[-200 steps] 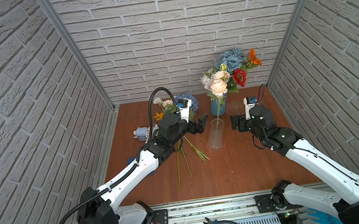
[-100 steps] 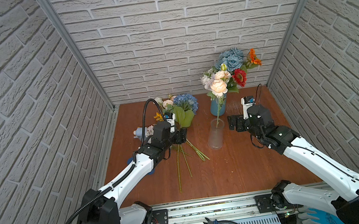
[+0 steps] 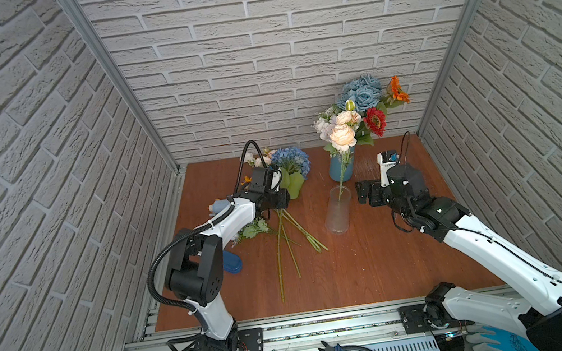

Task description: Arrange the flowers into the vase

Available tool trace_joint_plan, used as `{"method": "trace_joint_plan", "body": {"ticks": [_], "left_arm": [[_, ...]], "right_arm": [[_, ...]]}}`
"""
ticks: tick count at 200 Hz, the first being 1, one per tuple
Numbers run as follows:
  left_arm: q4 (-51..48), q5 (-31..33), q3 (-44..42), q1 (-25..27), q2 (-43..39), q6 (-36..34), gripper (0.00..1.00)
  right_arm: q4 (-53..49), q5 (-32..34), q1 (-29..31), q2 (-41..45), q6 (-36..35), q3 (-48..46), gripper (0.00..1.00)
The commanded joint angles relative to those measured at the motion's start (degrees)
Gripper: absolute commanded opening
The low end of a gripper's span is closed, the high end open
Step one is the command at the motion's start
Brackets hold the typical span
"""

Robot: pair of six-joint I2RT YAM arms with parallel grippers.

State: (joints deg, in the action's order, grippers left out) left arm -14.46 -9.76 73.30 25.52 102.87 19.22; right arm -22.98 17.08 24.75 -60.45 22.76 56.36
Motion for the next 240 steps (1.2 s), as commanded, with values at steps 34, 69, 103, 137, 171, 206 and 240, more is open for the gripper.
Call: {"method": "trace_joint_plan", "body": {"ticks": [34,69,103,137,171,206,240], "left_arm": [[-12.7,4.4,10.6,0.8,8.3,-4.1,0.42],[-15.5,7.4,12.4,2.3,10.9,-5.0,0.42],[-16.4,9.0,13.3,2.5,12.6,-5.3,0.41],[-17.1,10.2,14.8,2.7,14.2,-6.0,0.37],[-17.9,10.6,15.4,2.7,15.9,-6.0,0.33],[-17.7,12.8,14.3,3.3,15.3,-6.2,0.33],[-18.7,13.0,14.3,3.6,15.6,-6.3,0.33]], "right_arm": [[1.5,2.1,-0.2,0.8,0.2,-0.6,0.99],[1.7,2.5,-0.3,0.1,-0.1,-0.8,1.0],[1.9,2.6,-0.2,-0.2,-0.2,-0.8,1.0],[1.7,2.7,-0.2,-0.1,-0.1,-0.9,1.0],[1.6,2.7,-0.2,0.1,0.1,-1.0,1.0],[1.6,2.7,-0.2,-0.1,0.1,-0.9,1.0],[1.7,2.6,-0.2,-0.3,0.2,-0.9,1.0]]}}
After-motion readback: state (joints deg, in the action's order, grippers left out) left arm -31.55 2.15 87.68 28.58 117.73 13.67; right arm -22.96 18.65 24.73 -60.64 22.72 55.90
